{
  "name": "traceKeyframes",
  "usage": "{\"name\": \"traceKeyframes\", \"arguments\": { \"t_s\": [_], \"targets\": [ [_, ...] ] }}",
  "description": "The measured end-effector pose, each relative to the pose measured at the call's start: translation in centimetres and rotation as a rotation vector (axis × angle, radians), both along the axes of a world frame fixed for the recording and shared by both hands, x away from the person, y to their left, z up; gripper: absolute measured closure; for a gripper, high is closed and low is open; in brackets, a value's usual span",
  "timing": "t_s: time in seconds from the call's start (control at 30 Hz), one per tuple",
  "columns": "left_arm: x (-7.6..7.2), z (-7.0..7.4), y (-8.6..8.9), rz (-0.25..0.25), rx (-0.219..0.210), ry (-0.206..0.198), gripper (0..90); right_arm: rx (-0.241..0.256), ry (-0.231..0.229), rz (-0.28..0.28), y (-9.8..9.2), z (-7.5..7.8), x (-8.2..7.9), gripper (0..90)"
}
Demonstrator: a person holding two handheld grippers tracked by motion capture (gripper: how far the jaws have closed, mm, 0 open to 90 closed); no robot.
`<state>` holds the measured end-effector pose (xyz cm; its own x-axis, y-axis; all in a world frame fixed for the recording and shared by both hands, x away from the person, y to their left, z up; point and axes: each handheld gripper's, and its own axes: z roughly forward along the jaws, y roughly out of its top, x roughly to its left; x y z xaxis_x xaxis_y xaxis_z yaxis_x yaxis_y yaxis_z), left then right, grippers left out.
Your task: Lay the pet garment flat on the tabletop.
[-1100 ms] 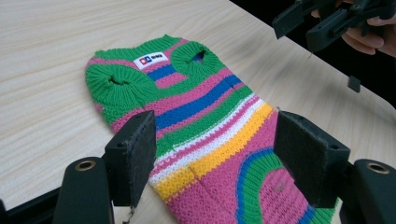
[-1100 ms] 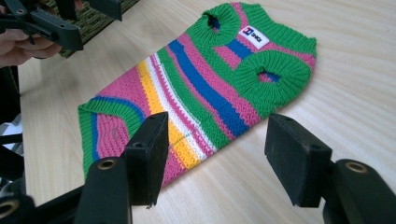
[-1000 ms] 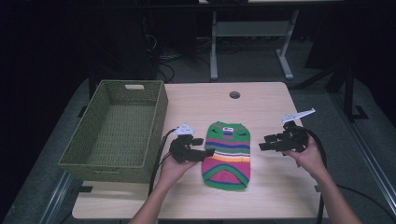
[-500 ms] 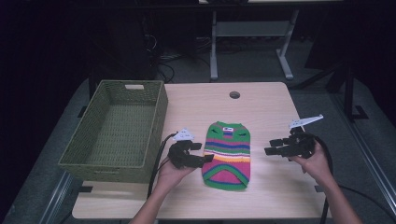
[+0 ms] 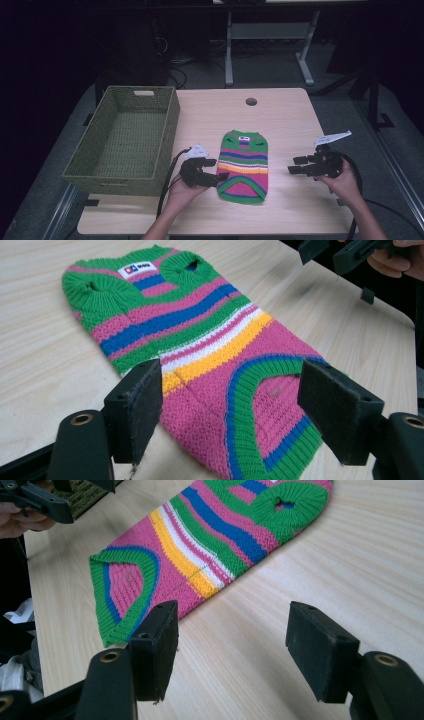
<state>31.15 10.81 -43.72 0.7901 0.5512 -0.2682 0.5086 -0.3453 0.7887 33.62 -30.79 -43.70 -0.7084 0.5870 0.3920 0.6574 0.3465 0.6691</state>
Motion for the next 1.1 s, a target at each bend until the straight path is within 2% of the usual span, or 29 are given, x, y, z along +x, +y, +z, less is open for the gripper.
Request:
{"name": "traceKeyframes", "arguments": {
  "t_s": [0.2, 0.27, 0.47, 1.1],
  "targets": [
    [-0.5, -0.3, 0.3, -0.008, 0.010, 0.006, 25.2, -0.006, 0.007, -0.008, -0.5, -0.2, -1.0, 36.6],
    [-0.7, -0.5, 0.3, -0.004, 0.009, 0.011, 25.3, -0.003, -0.007, -0.008, -0.6, -0.2, -1.2, 36.6],
    [-1.4, -0.7, 0.6, -0.010, 0.021, -0.006, 25.2, -0.006, 0.003, -0.013, -1.1, -0.8, -2.0, 35.9],
    [-3.3, -1.4, 1.4, -0.019, 0.024, -0.005, 24.6, -0.018, -0.005, -0.050, -2.6, -2.0, -4.7, 33.8]
  ]
}}
